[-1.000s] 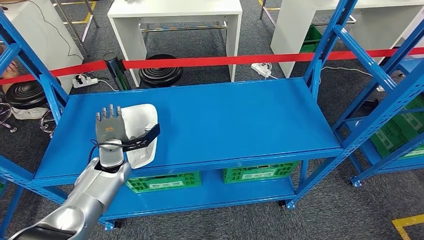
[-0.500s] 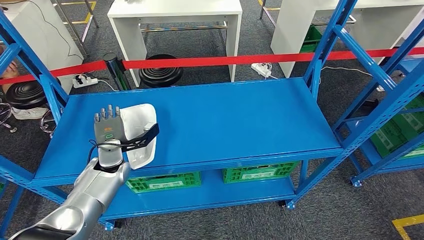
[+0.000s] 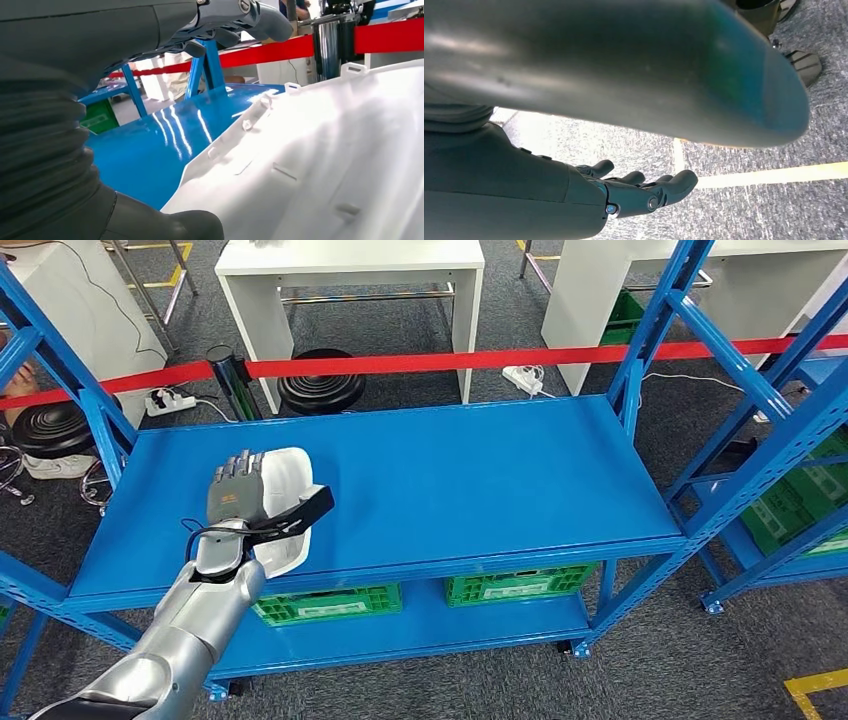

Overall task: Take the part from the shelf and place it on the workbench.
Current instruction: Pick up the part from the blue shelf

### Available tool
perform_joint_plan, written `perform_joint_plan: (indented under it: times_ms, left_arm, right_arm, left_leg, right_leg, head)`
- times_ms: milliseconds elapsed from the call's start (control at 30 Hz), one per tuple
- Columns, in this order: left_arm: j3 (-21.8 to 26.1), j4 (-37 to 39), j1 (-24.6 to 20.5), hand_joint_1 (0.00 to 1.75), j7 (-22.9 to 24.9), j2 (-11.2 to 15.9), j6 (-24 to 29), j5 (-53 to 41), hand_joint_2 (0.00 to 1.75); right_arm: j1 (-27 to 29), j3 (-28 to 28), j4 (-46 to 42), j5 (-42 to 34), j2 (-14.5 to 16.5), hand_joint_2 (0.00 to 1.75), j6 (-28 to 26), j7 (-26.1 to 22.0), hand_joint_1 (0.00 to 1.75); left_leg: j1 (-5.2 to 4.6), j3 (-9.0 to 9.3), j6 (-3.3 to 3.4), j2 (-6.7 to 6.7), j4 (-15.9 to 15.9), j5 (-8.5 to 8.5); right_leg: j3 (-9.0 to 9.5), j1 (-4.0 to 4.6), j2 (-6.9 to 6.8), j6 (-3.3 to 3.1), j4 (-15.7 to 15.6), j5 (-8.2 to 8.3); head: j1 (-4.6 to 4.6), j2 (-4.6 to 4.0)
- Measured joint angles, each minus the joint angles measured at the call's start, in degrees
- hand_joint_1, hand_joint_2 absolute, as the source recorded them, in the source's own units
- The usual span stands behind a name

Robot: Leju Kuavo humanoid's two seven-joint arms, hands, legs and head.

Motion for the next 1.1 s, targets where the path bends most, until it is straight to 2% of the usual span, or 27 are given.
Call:
perform_joint_plan:
  times_ms: [100,233,467,800,933,1100]
  left_arm:
    - [0.3,-0.12,0.19,0.0,0.57,-0.19,2.39,-1.63,1.75]
    - [0.3,-0.75,0.59,0.0,0.39,-0.98,4.58,-2.95,0.0]
    - [0.3,-5.52,1.72,0.0,-1.56,-3.26,5.6,-2.69,0.0]
    - [0.3,-9.69,3.49,0.0,-1.43,-3.81,6.82,-2.74,0.0]
    - [0.25,-13.19,6.26,0.0,-2.33,-4.34,6.38,-2.46,0.0]
    - [-1.49,-19.09,11.06,0.0,-2.36,-6.22,3.55,-2.08,0.0]
  right_arm:
    - [-0.01,0.0,0.01,0.14,-0.01,0.0,0.02,0.16,0.0]
    - [-0.02,-0.01,0.01,0.07,-0.02,0.0,0.02,0.26,0.0]
    - [-0.01,-0.33,0.01,-0.31,-0.02,0.0,0.08,0.49,0.0]
    - [-0.01,-0.6,0.01,-0.26,-0.02,0.0,0.3,0.44,0.0]
    - [-0.01,-0.61,0.0,0.03,-0.02,0.0,0.37,0.45,0.0]
    - [-0.02,-0.61,-0.01,0.78,-0.07,0.0,0.38,0.38,0.0]
  left_leg:
    - [0.0,0.0,0.0,0.0,0.0,0.0]
    - [0.0,0.0,0.0,-0.01,0.0,0.0]
    - [-0.02,-0.02,0.01,0.0,0.0,-0.01]
    - [0.0,0.0,0.0,0.0,0.0,0.0]
    - [-0.01,-0.01,0.01,0.0,0.0,-0.01]
    - [-0.04,-0.03,0.08,0.0,0.0,-0.06]
  right_leg:
    - [0.0,0.0,0.0,0.0,0.0,0.0]
    - [0.0,0.0,0.0,0.0,0.0,0.0]
    - [0.0,-0.02,0.0,0.0,0.0,0.0]
    - [-0.01,0.0,0.0,0.0,0.0,0.0]
    - [-0.01,-0.01,0.0,0.0,0.0,-0.01]
    - [-0.01,-0.04,-0.01,0.07,-0.01,-0.06]
  head:
    - [0.0,0.0]
    - [0.0,-0.01]
    - [0.01,0.0]
    - [0.0,0.0]
    - [0.0,0.0]
    - [0.0,0.0]
